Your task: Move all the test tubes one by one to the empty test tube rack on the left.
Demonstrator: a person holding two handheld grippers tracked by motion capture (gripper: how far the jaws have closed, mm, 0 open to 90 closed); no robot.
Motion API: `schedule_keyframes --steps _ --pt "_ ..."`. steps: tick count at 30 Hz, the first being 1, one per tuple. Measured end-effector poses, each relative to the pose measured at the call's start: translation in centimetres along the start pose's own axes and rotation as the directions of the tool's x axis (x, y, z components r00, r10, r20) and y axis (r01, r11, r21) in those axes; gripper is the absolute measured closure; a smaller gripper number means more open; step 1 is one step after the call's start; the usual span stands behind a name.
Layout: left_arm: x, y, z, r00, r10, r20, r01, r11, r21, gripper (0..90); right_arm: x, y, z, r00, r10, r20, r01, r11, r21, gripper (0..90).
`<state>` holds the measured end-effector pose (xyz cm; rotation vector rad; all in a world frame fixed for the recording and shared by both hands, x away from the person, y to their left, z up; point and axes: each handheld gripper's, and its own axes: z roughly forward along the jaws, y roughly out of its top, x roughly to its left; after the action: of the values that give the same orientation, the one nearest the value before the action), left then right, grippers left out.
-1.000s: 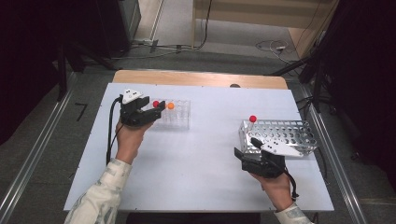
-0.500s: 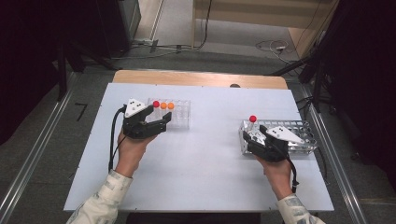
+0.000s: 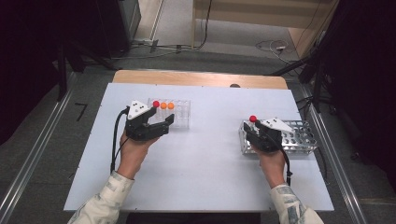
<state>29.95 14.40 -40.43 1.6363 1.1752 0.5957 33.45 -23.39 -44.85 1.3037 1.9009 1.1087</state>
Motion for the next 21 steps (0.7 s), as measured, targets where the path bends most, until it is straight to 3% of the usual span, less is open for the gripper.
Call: schedule_keyframes --steps 15,21 --pt "-0.16 -0.02 0.04 1.0000 0.003 0.007 -0.003 1.0000 0.003 28.7 0.16 -0.02 0.26 0.9998 -0.008 0.018 0.008 0.9996 0.026 70.2" --pt "-0.21 -0.02 0.02 1.0000 0.000 0.008 0.000 1.0000 0.001 28.7 0.12 0.29 -0.15 0.9998 -0.009 0.019 0.009 0.9999 0.010 71.1"
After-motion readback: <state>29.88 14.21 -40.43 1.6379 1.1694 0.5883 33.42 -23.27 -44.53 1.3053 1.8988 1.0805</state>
